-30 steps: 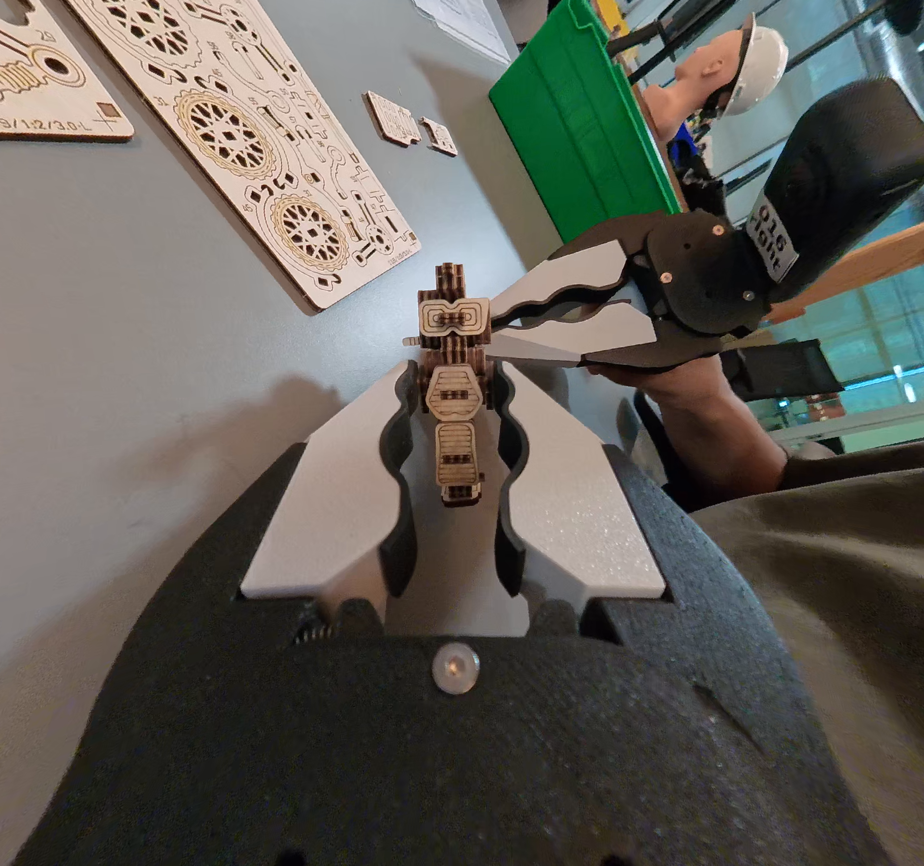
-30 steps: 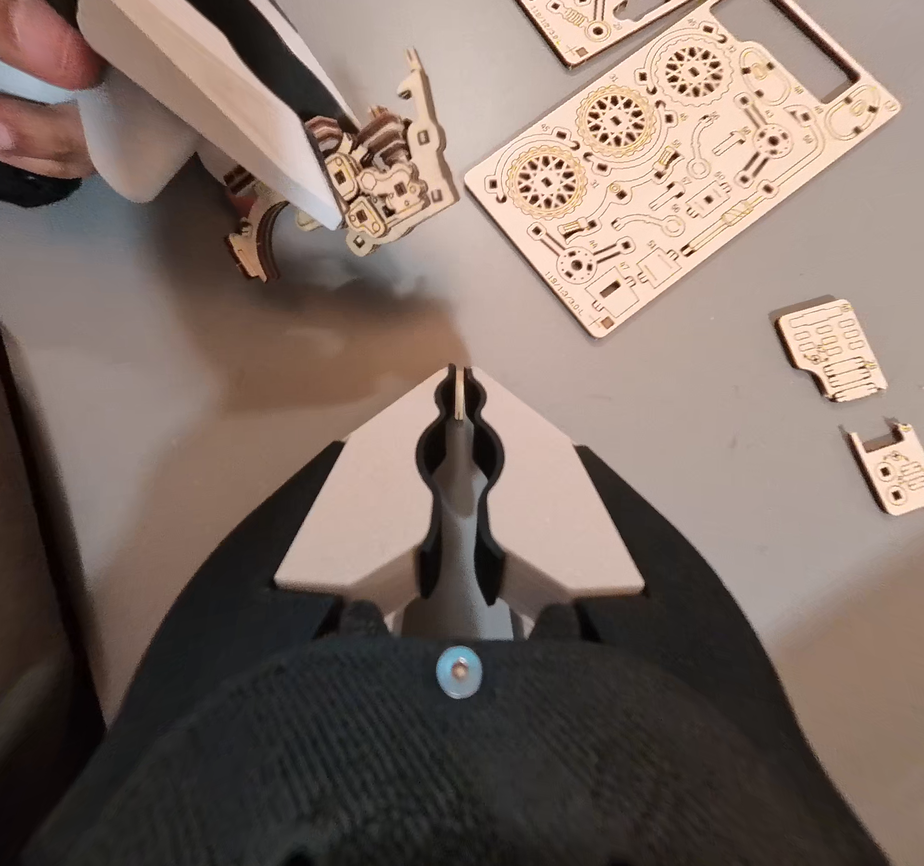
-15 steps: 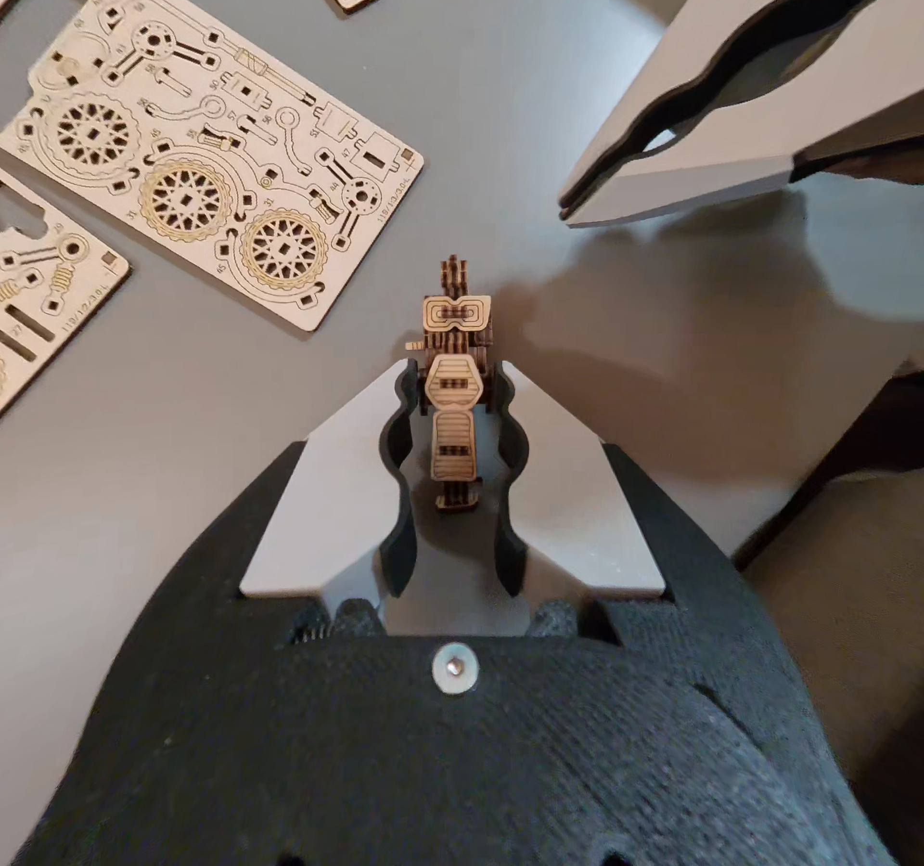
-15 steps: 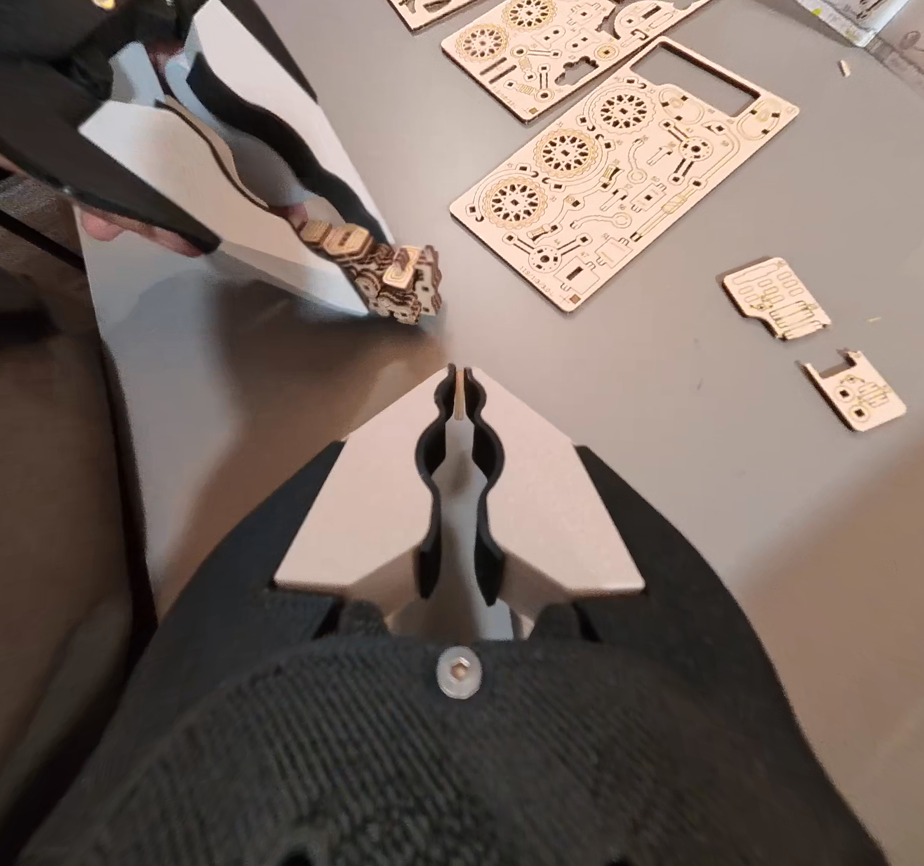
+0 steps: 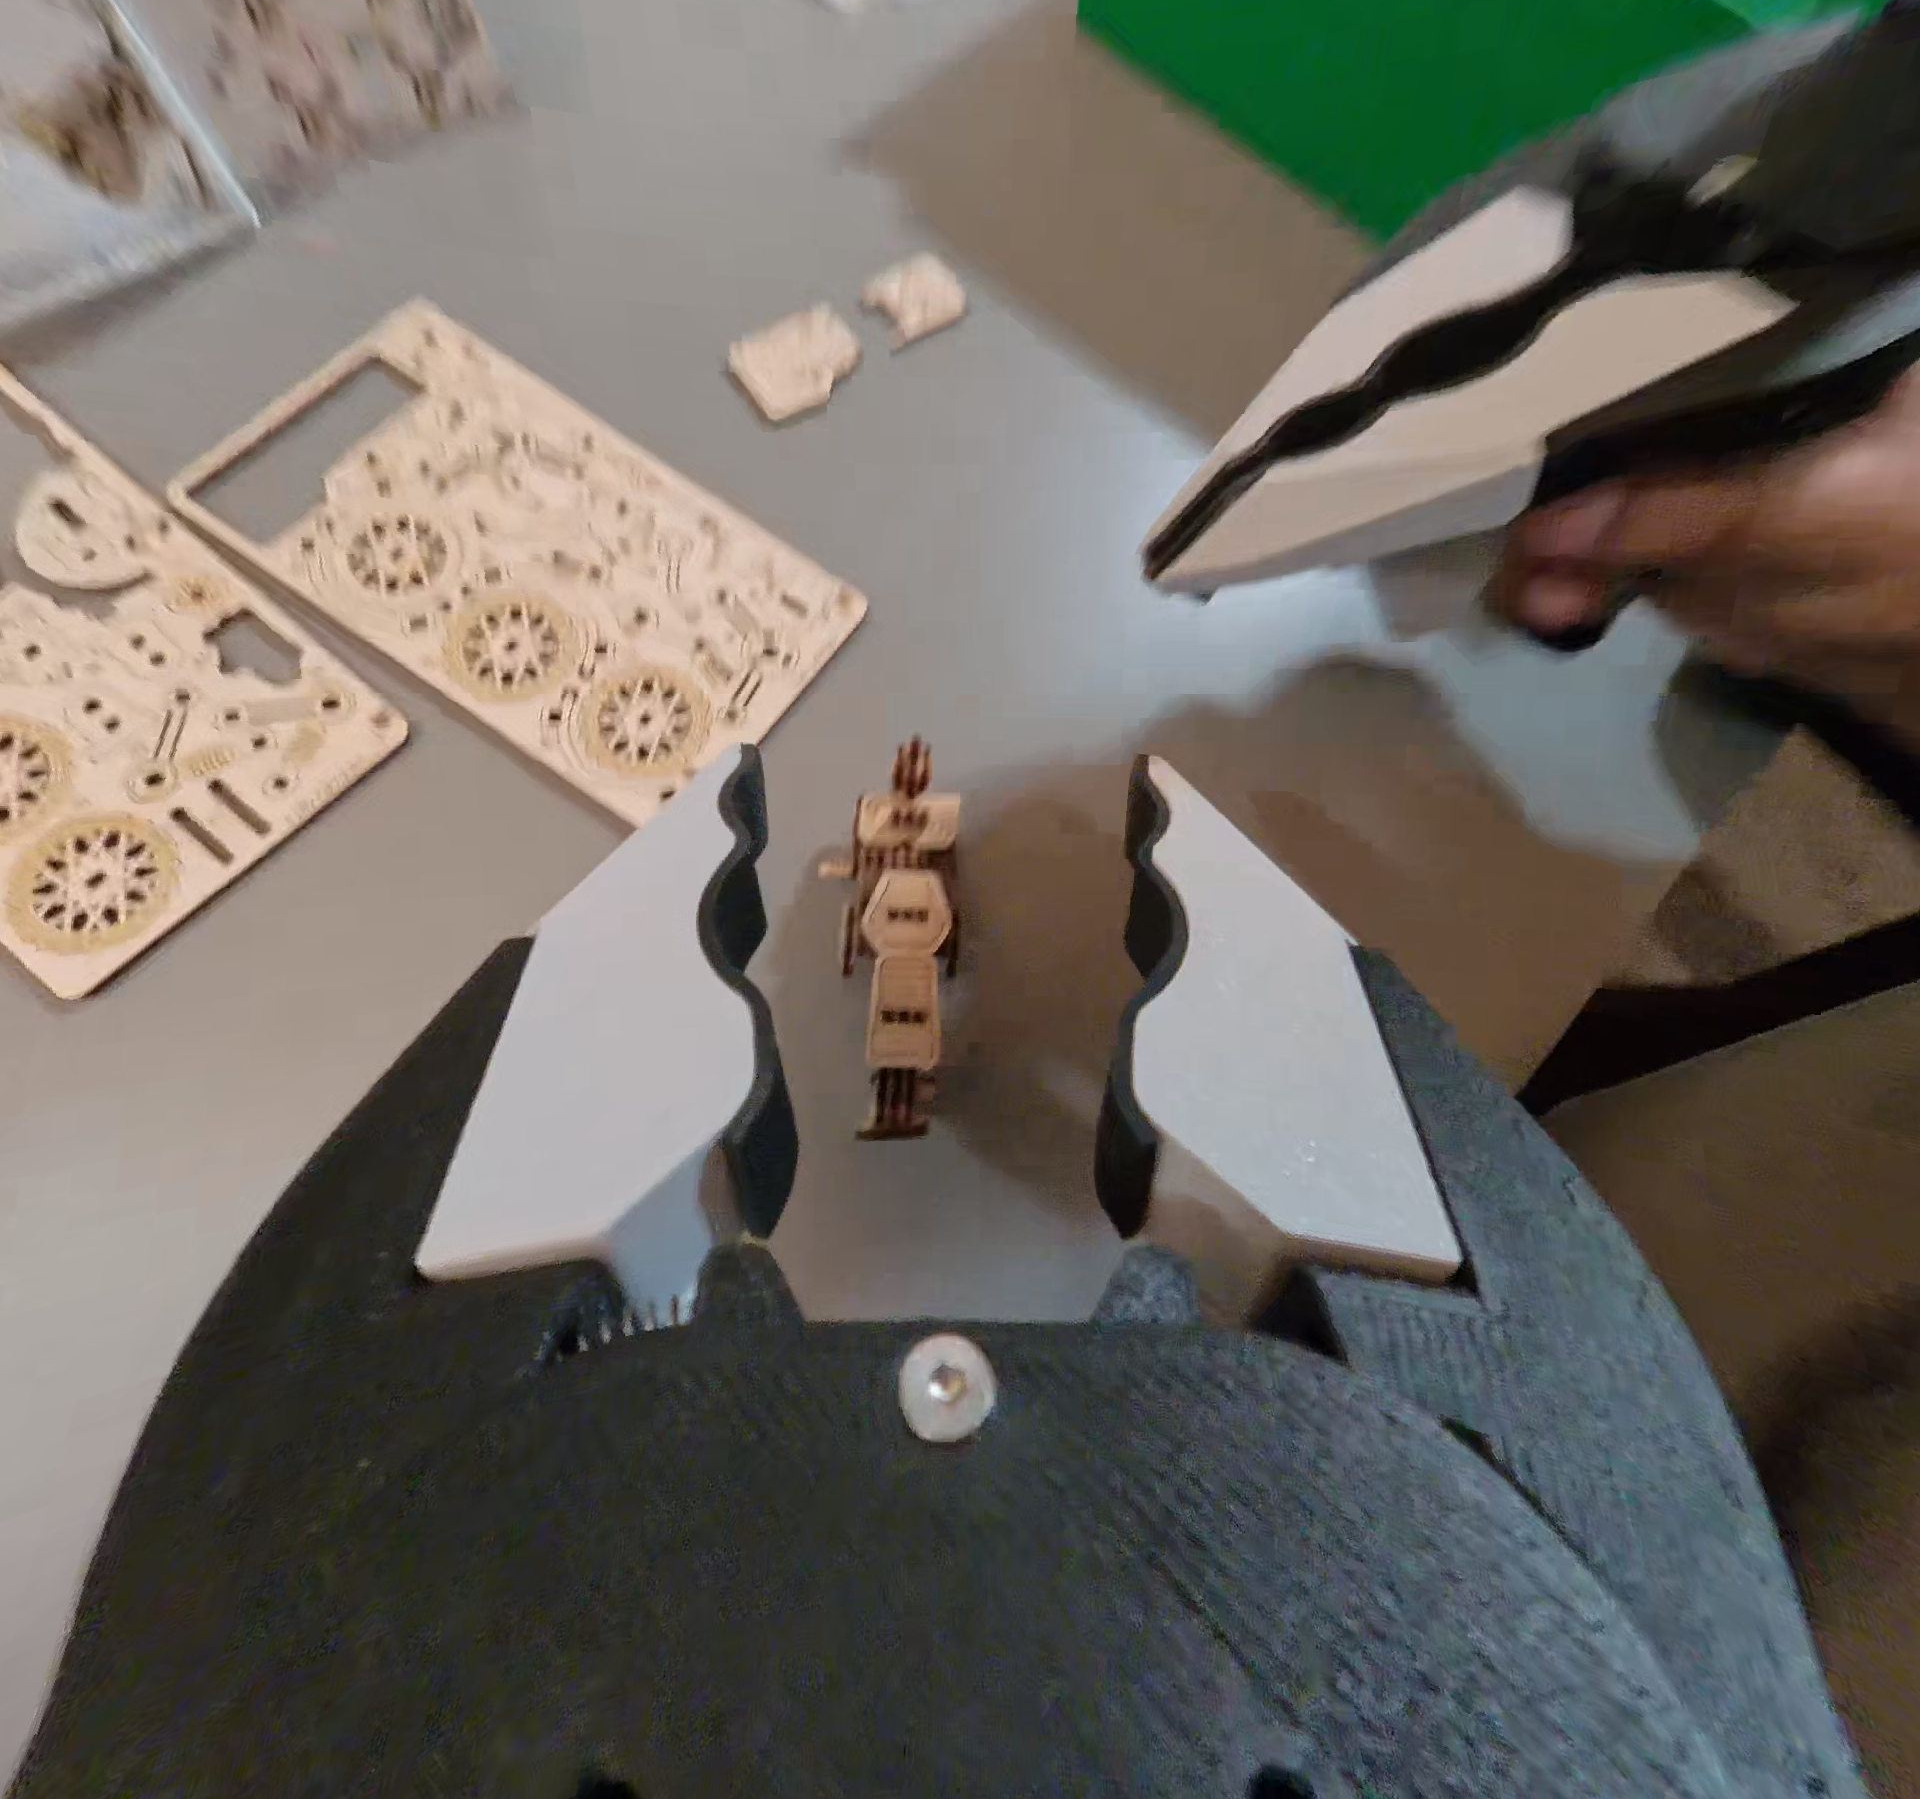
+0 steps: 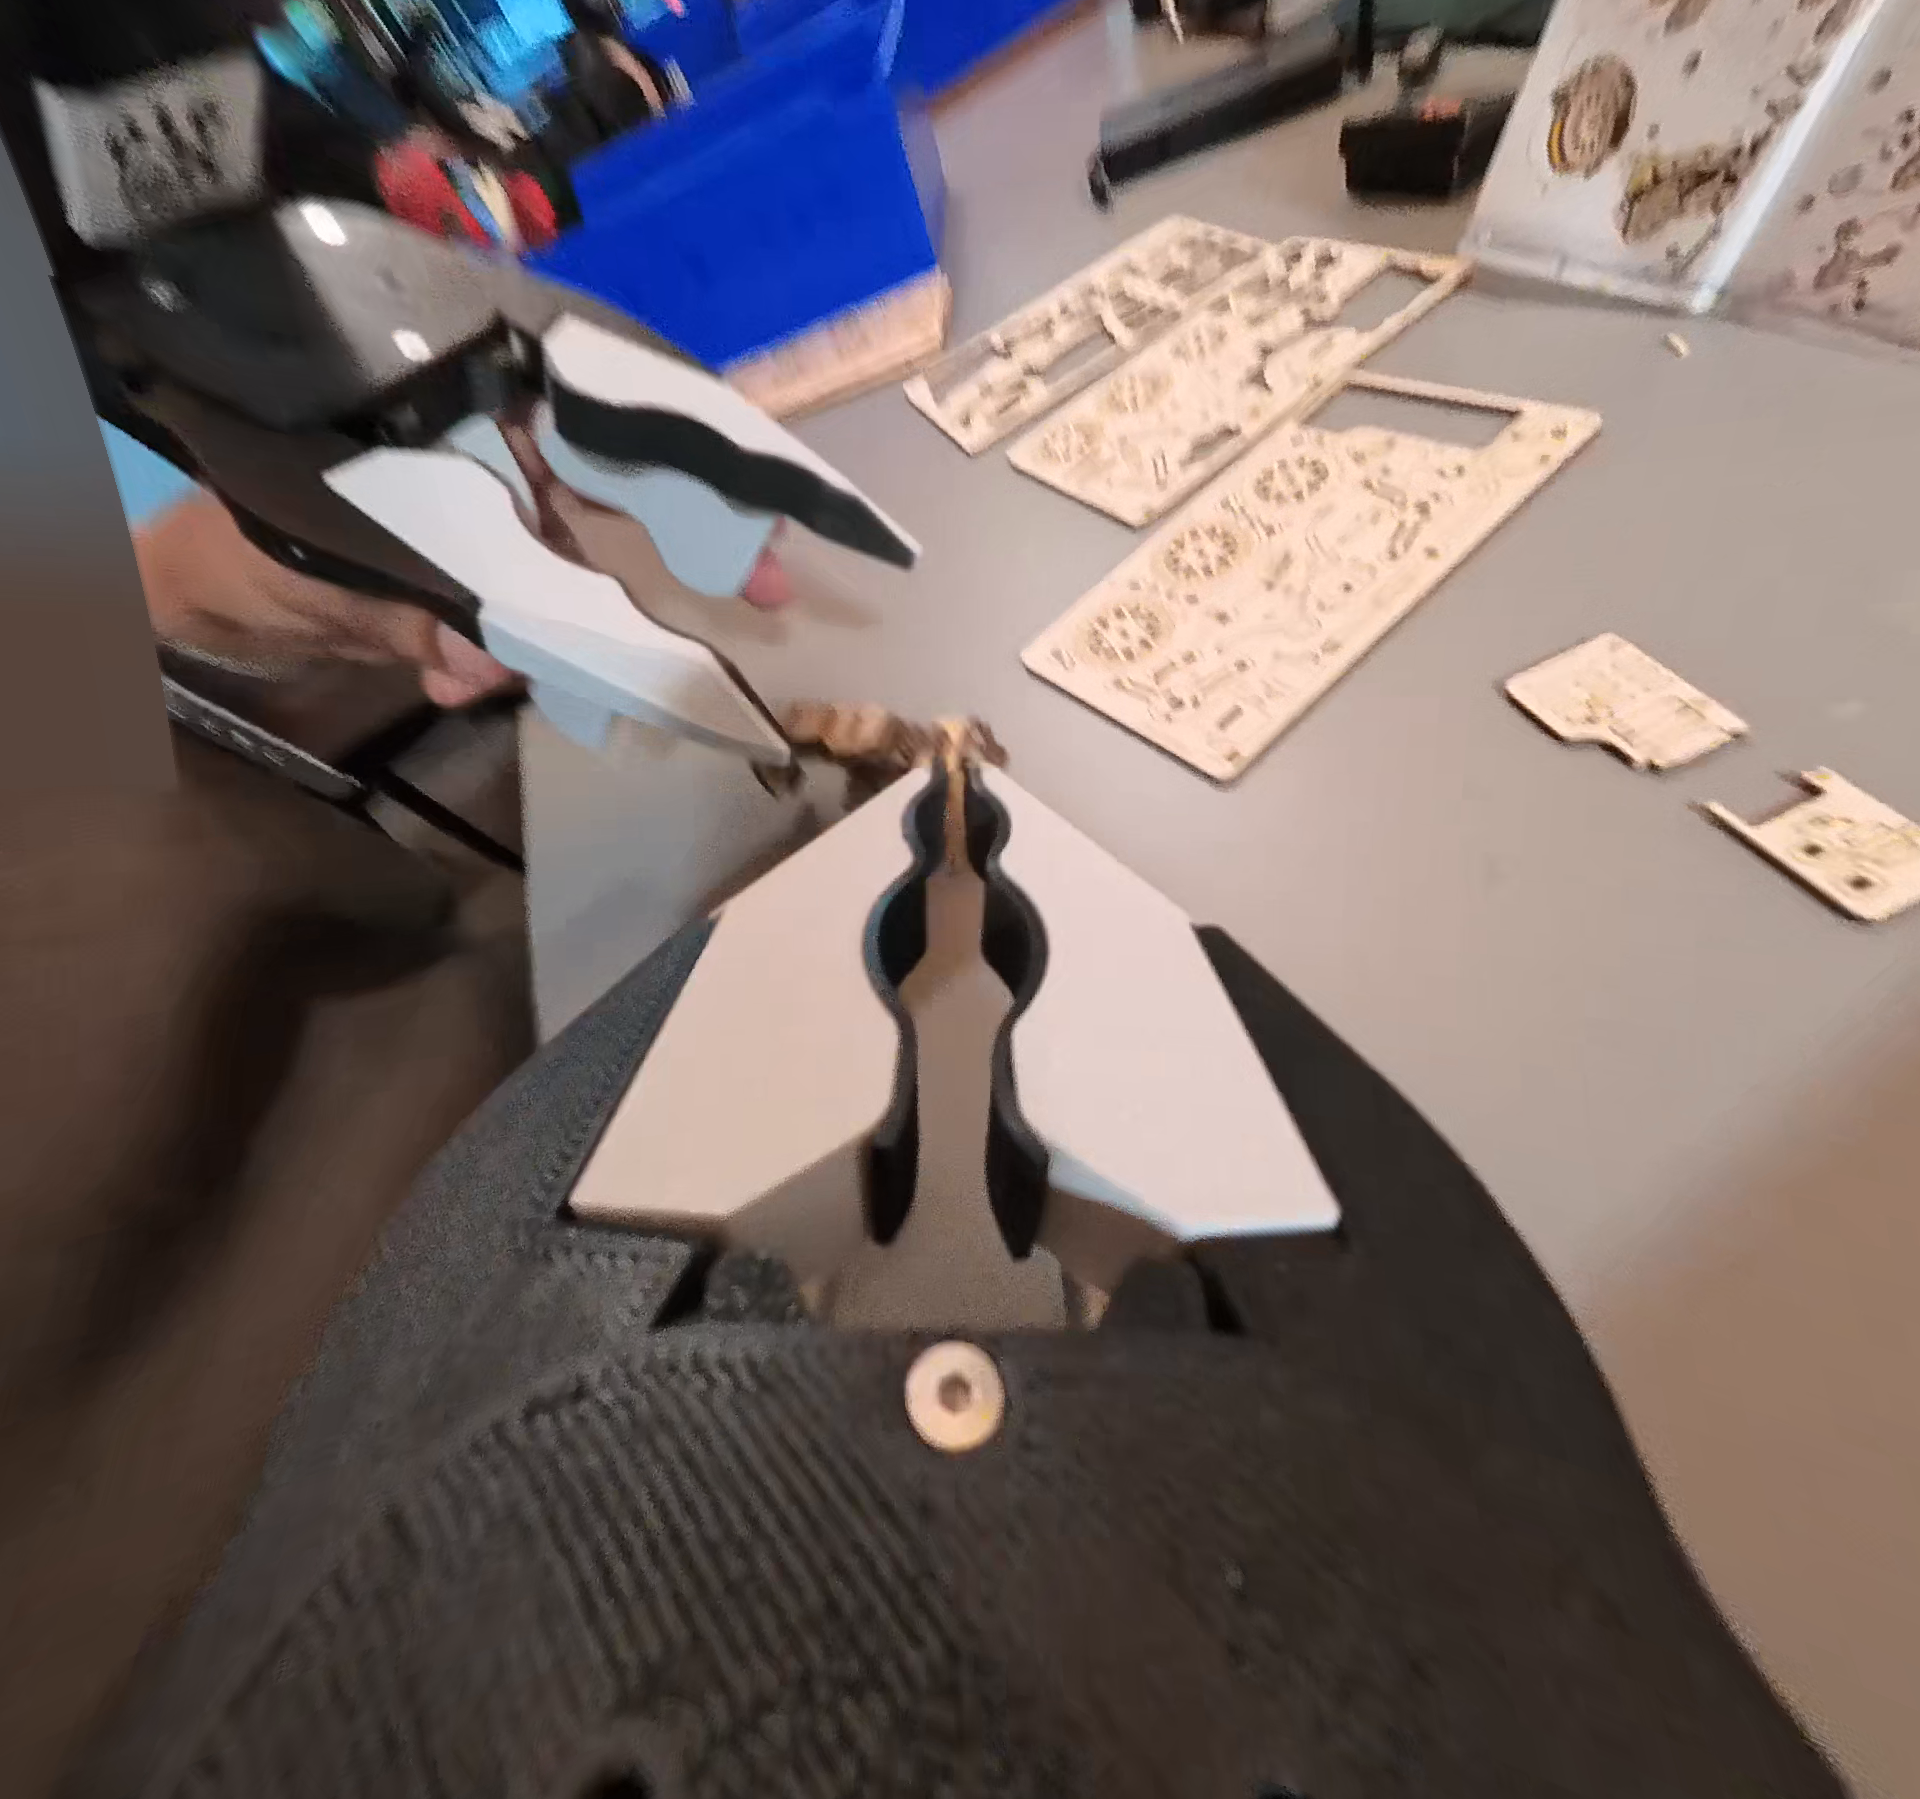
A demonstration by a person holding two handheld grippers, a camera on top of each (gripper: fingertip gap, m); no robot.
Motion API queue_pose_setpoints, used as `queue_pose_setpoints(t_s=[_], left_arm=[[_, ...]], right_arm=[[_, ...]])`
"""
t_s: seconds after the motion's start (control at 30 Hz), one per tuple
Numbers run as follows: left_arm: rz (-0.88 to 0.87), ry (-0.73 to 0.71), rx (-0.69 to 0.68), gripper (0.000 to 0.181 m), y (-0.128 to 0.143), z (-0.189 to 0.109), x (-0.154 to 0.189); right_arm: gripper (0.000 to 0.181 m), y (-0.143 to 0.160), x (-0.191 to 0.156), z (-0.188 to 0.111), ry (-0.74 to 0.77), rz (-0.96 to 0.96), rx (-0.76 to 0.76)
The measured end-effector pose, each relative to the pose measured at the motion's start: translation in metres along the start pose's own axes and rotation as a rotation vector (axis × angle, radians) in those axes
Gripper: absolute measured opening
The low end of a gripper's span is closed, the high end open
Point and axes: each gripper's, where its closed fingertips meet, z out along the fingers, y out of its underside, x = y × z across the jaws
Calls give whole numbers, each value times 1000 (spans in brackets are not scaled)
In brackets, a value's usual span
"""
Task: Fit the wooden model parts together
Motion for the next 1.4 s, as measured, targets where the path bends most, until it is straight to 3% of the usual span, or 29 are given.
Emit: queue_pose_setpoints(t_s=[0.07, 0.17, 0.27, 0.33, 0.5, 0.6, 0.7, 0.8, 0.93, 1.17, 1.4], left_arm=[[-70, 88, 128, 56, -20, -10, 14], [-345, 401, 250, 40, -39, -22, 35], [-661, 864, 397, 31, -63, -54, 48], [-752, 977, 439, 28, -65, -61, 45], [-737, 1027, 392, 26, -52, -55, 62], [-738, 1078, 495, 29, -60, -64, 67], [-665, 941, 599, 31, -63, -60, 65], [-579, 867, 583, 31, -59, -56, 72], [-507, 749, 539, 28, -51, -45, 74], [-513, 755, 606, 0, -54, -54, 67], [-445, 717, 587, 0, -52, -55, 63]], right_arm=[[1, -22, -16, -7, -87, -1, 139], [1, -49, -37, -22, -98, -151, 308], [0, -54, -51, -24, -73, -281, 338], [0, -54, -58, -23, -75, -330, 347], [0, -63, -80, -24, -165, -329, 448], [0, -67, -65, -21, -164, -84, 479], [0, -76, -62, -31, -331, 261, 611], [0, -72, -57, -30, -448, 478, 675], [0, -66, -69, -18, -492, 483, 640], [0, -64, -73, -15, -506, 484, 631], [0, -62, -71, -15, -524, 480, 598]])
